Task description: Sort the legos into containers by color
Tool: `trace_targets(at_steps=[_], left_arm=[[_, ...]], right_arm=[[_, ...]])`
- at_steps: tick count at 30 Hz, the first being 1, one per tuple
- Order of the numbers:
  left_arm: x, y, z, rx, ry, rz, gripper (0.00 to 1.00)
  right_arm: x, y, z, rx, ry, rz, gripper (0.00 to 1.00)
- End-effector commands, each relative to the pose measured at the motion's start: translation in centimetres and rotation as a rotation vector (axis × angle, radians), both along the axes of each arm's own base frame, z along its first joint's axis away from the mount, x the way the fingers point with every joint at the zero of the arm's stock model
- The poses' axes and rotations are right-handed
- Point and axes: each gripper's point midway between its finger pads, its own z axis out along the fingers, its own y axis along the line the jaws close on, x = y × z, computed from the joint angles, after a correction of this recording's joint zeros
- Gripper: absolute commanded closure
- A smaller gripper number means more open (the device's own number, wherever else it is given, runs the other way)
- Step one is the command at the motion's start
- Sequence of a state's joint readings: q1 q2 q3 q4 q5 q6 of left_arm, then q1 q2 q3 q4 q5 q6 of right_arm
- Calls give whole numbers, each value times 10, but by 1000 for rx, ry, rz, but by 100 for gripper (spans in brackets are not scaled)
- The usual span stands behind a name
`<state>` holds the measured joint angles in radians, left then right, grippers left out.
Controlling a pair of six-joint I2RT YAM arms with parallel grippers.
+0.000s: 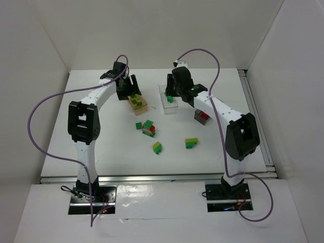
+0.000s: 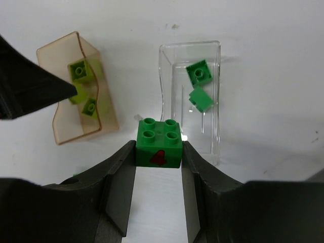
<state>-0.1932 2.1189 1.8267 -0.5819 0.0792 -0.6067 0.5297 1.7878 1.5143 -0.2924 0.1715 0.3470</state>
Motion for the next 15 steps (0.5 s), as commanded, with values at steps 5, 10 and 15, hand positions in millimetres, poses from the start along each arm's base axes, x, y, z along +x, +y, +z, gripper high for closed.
trace_targets(at_steps=[5,10,15], left_arm=[[4,-8,37,26,-83,-55,8],[-11,-2,88,24,-166,-55,8],[-46,7,118,24,-208,-46,6]], right_arm=[[51,2,-30,-38,22,-42,76],[76,9,-53,-62,51,-45,34],[74,-1,-25,-76,10,-78,16]])
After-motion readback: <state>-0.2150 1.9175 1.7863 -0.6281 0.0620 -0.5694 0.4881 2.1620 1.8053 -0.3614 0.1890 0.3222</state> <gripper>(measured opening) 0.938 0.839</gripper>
